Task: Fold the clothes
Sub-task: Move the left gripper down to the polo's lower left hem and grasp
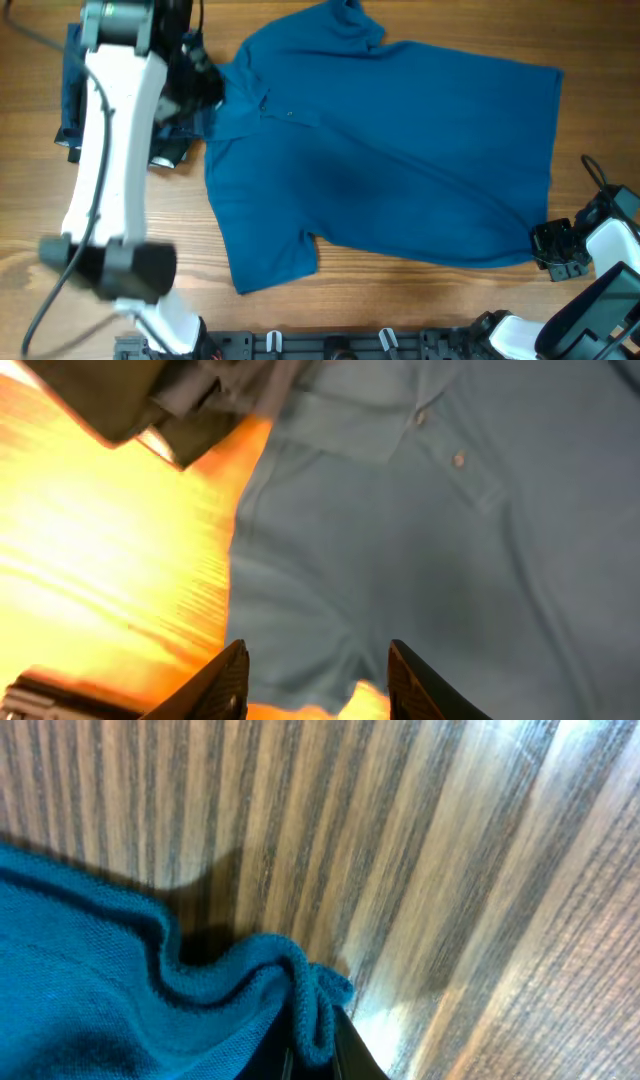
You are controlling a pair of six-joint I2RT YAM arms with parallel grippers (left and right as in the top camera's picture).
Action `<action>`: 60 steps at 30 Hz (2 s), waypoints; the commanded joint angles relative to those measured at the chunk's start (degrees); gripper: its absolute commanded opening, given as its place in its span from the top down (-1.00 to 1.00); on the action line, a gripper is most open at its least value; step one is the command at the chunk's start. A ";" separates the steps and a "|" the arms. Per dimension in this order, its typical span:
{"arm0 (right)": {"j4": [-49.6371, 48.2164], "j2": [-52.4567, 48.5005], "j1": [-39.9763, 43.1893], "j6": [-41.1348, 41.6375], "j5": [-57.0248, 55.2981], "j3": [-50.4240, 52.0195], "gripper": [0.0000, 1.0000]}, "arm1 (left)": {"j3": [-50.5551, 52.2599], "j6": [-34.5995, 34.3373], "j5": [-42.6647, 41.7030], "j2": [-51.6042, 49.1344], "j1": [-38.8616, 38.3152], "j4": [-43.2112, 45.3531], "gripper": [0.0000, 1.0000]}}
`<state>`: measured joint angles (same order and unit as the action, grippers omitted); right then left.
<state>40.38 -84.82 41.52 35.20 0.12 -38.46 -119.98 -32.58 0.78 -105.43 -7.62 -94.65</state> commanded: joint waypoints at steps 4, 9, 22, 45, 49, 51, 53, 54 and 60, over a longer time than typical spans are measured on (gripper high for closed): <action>-1.20 -1.36 0.13 -0.66 2.54 -0.31 0.80 | 40.02 -6.95 -3.89 30.45 -0.15 10.58 0.01; -1.64 -1.36 0.11 -0.66 2.54 -0.15 0.79 | 65.99 -8.26 -13.07 38.05 -0.15 21.29 0.01; -1.75 -1.36 0.11 -0.72 2.51 -0.04 0.75 | 89.85 -13.20 -14.40 33.92 -2.40 40.39 -0.03; -0.92 -1.36 0.11 -1.44 2.51 -0.04 0.74 | 93.29 -14.64 -16.33 33.77 -6.54 44.96 0.05; -0.92 -1.36 0.11 -1.42 2.51 -0.04 0.73 | 95.67 -17.40 -17.31 33.73 -6.54 46.75 -0.02; -0.92 -1.36 0.11 -1.42 2.51 -0.04 0.74 | 95.67 -17.40 -17.31 33.73 -6.54 47.12 0.08; -0.94 -1.36 0.11 -1.42 2.54 -0.04 0.74 | 95.67 -17.40 -17.29 33.73 -6.54 47.10 0.21; -0.94 -1.36 0.11 -1.44 2.54 -0.04 0.75 | 95.67 -17.40 -17.27 33.73 -6.54 47.17 0.31; -0.37 -1.33 0.13 -3.56 4.68 -0.07 0.92 | 95.23 -16.55 -17.31 33.75 -6.54 47.04 0.92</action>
<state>39.53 -84.95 41.63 33.41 2.07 -38.63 -25.80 -49.98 -17.47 -71.20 -13.78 -47.11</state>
